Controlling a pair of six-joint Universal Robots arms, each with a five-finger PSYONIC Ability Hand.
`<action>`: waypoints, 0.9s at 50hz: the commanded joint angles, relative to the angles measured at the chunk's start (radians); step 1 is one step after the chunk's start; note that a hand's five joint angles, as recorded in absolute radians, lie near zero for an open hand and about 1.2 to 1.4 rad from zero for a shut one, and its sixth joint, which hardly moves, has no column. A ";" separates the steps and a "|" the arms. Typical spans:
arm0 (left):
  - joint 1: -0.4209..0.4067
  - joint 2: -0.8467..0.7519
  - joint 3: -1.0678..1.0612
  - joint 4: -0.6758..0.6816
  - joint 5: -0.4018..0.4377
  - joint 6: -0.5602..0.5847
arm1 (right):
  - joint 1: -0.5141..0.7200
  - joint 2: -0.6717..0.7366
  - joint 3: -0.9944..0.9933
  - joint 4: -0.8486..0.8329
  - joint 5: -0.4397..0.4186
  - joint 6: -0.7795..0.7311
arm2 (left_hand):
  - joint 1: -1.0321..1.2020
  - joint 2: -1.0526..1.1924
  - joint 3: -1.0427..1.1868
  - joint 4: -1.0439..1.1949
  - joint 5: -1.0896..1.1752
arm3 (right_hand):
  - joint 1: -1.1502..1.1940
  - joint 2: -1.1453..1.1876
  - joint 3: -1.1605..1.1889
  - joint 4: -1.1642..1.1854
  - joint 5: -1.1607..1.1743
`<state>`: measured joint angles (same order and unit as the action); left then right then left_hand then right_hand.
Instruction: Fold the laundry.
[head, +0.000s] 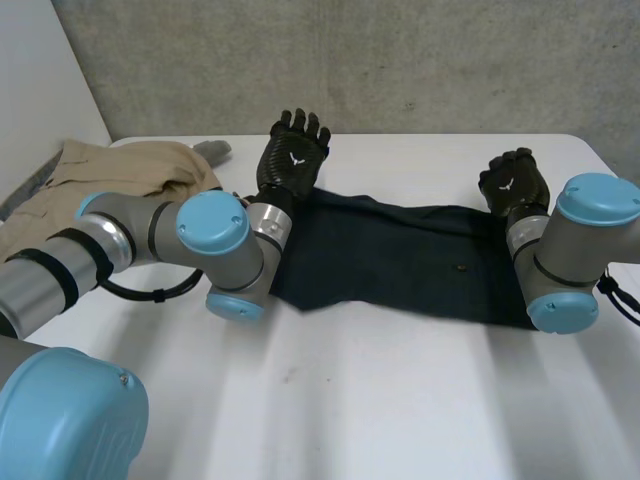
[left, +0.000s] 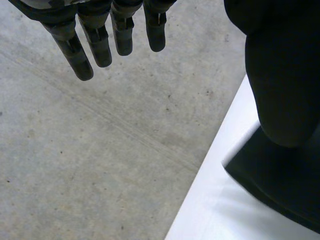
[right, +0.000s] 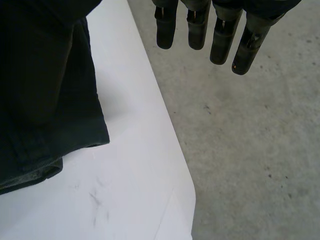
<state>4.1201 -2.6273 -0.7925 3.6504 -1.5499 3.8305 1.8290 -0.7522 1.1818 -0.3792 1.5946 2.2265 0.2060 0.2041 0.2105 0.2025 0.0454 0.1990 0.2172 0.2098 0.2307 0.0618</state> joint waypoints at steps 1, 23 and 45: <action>-0.015 0.154 -0.210 0.007 0.010 -0.088 | -0.002 -0.185 0.122 0.040 0.028 0.149 | -0.031 -0.030 -0.036 -0.028 -0.045 | -0.024 -0.043 -0.035 -0.056 -0.062; -0.050 0.472 -0.654 0.008 0.010 -0.177 | -0.160 -0.354 0.377 0.393 -0.234 0.486 | -0.031 -0.030 -0.036 -0.028 -0.045 | 0.262 0.243 0.251 0.230 0.224; -0.041 0.546 -0.686 0.000 0.005 -0.181 | -0.301 -0.483 0.404 0.352 -0.226 0.250 | -0.031 -0.030 -0.036 -0.028 -0.045 | 1.197 1.179 1.186 1.166 1.160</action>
<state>4.0753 -2.1207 -1.4598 3.6539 -1.5445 3.6508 1.5636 -1.1655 1.5842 -0.0480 1.3663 2.6065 0.2061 0.2022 0.2105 0.2025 0.0454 0.9937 1.1724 1.1818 1.1867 0.9840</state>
